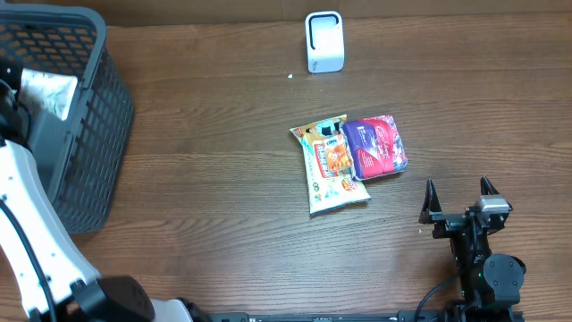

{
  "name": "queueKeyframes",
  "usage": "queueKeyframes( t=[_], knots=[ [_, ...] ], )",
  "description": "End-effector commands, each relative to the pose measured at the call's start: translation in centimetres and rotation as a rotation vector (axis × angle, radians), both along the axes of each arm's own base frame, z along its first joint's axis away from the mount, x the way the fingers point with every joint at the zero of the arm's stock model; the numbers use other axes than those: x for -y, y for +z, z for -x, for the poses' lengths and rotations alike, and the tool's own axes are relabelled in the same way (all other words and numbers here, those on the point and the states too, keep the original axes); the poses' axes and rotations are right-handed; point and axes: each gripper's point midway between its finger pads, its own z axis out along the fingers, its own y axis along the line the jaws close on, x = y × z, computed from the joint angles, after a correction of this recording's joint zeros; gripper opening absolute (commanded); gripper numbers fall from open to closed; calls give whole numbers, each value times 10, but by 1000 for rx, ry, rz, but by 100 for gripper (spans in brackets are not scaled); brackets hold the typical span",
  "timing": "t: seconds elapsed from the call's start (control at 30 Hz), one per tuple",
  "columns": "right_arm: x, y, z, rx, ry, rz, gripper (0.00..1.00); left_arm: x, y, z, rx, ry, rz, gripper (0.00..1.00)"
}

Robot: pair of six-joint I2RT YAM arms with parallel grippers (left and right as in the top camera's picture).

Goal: Scan the item barcode
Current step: 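Lift the Pantene tube out and hold it under the scanner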

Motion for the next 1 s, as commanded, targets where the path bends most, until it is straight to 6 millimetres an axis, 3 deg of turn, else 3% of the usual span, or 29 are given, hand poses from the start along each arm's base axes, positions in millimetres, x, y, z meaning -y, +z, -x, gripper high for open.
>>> queueKeyframes(
  t=[0.0, 0.17, 0.43, 0.6, 0.87, 0.97],
  knots=[
    [2, -1, 0, 6, -11, 5, 100, 61, 56, -6, 144, -205, -30, 4],
    [2, -1, 0, 6, -11, 5, 100, 159, 67, -25, 194, -540, 54, 4],
    [2, -1, 0, 6, -11, 5, 100, 325, 26, -37, 58, -953, 187, 4],
    [2, -1, 0, 6, -11, 5, 100, 412, -29, -29, -129, -1112, 231, 4],
    [2, -1, 0, 6, -11, 5, 100, 519, -142, -13, -444, -1271, 229, 4],
    [2, -1, 0, 6, -11, 5, 100, 545, -172, -7, -509, -1313, 228, 5]
  ],
)
